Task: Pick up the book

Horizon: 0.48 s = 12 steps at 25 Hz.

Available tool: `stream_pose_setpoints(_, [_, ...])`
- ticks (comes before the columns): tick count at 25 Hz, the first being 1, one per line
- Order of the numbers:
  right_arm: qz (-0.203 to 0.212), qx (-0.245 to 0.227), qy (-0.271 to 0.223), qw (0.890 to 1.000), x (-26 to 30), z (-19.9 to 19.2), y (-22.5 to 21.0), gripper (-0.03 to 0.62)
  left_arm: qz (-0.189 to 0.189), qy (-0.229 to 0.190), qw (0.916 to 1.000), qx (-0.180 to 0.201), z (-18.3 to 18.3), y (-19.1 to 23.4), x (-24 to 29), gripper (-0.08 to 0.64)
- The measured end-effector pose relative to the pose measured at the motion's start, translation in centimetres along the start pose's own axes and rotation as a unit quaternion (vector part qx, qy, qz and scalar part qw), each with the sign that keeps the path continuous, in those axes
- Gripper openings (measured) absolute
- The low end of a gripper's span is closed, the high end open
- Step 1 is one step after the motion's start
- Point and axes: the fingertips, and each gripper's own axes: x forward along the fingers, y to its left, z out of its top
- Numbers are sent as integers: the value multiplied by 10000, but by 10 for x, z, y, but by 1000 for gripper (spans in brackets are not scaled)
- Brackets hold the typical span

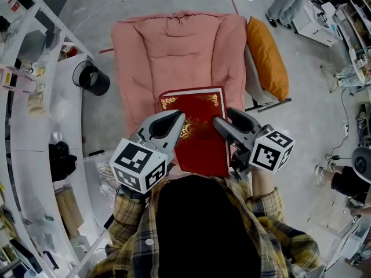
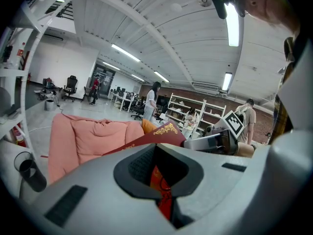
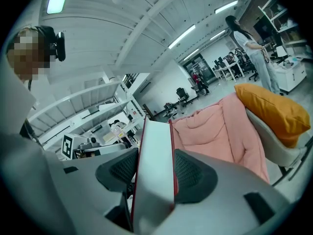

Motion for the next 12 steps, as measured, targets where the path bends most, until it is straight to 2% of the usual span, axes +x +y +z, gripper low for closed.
stream_pose_setpoints(12, [-46,90,7,9999,-3,-4,-1,242,-44,25,10000,-9,-4,-3,-1,5])
